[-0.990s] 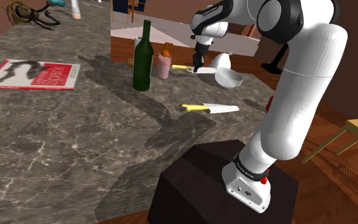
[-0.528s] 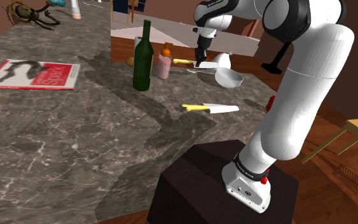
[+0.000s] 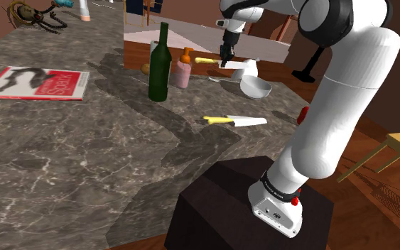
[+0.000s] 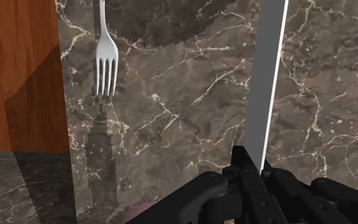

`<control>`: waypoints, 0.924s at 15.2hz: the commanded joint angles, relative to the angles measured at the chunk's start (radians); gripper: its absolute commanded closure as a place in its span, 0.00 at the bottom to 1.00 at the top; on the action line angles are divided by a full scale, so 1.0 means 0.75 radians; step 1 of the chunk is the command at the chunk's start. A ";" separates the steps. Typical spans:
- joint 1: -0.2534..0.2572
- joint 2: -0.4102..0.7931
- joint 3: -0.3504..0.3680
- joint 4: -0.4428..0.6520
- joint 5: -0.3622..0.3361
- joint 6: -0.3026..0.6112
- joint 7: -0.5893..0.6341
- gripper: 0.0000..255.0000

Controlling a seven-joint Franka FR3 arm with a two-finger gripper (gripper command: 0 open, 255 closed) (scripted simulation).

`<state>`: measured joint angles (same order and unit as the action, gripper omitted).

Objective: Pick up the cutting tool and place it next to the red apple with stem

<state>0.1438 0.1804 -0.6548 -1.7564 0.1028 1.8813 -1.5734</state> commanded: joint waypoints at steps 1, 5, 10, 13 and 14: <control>-0.002 -0.001 -0.002 0.034 -0.002 -0.036 0.000 1.00; -0.003 -0.009 -0.004 0.098 -0.008 -0.105 0.004 1.00; -0.029 -0.087 -0.038 0.036 -0.055 -0.107 -0.049 1.00; -0.059 -0.153 -0.073 -0.033 -0.097 -0.089 -0.107 1.00; -0.070 -0.173 -0.085 -0.052 -0.110 -0.085 -0.127 1.00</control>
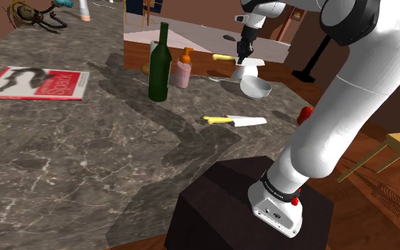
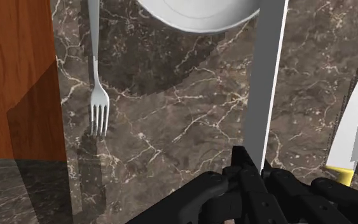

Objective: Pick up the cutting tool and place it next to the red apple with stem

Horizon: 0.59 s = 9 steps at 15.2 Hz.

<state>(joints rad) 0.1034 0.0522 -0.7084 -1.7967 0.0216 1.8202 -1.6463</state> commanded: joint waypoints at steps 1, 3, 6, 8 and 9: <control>-0.027 -0.020 -0.026 -0.016 -0.014 0.001 -0.051 1.00; -0.052 -0.053 -0.051 -0.047 -0.038 0.007 -0.095 1.00; -0.091 -0.092 -0.092 -0.081 -0.066 0.015 -0.167 1.00; -0.119 -0.110 -0.120 -0.096 -0.081 0.018 -0.219 1.00; -0.133 -0.117 -0.135 -0.101 -0.087 0.019 -0.247 1.00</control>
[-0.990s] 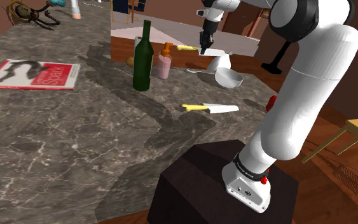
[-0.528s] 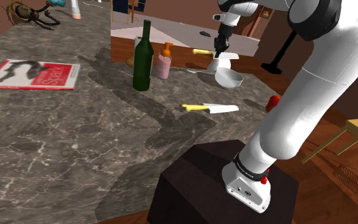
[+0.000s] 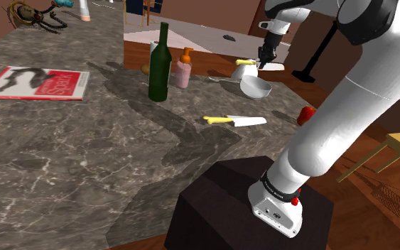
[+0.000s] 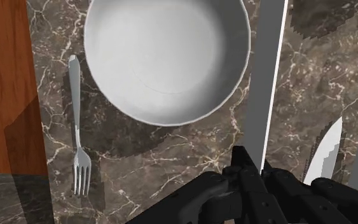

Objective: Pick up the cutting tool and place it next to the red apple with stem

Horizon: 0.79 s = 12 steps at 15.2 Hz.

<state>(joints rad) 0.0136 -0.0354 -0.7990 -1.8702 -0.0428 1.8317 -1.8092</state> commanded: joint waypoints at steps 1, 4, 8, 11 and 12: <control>-0.028 -0.005 -0.030 -0.006 -0.006 0.005 -0.058 1.00; -0.072 -0.009 -0.080 -0.008 -0.011 0.007 -0.150 1.00; -0.133 0.015 -0.153 0.012 0.005 0.007 -0.289 1.00; -0.185 0.059 -0.210 0.043 0.040 0.004 -0.408 1.00; -0.205 0.079 -0.228 0.056 0.057 0.003 -0.451 1.00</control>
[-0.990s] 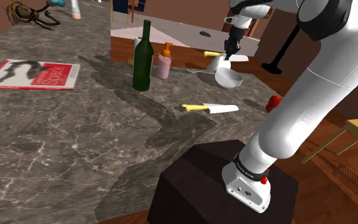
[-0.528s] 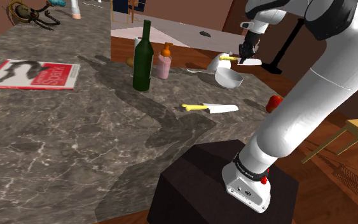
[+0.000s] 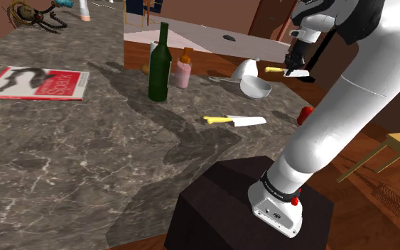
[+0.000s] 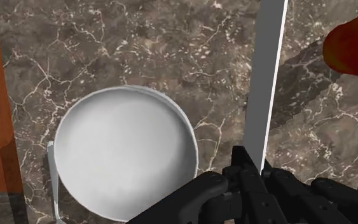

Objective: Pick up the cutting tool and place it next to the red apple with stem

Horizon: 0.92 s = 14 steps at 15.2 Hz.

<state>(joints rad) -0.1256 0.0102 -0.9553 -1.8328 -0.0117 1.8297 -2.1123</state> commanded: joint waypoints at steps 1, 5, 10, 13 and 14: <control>-0.041 0.040 -0.038 0.021 0.035 0.003 -0.091 1.00; -0.149 0.158 -0.098 0.100 0.139 -0.014 -0.281 1.00; -0.362 0.343 -0.112 0.242 0.300 -0.062 -0.521 1.00; -0.361 0.347 -0.105 0.192 0.306 -0.010 -0.524 1.00; -0.360 0.350 -0.103 0.177 0.309 0.007 -0.526 1.00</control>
<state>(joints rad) -0.3926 0.2657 -1.0355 -1.6905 0.2133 1.8209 -2.5027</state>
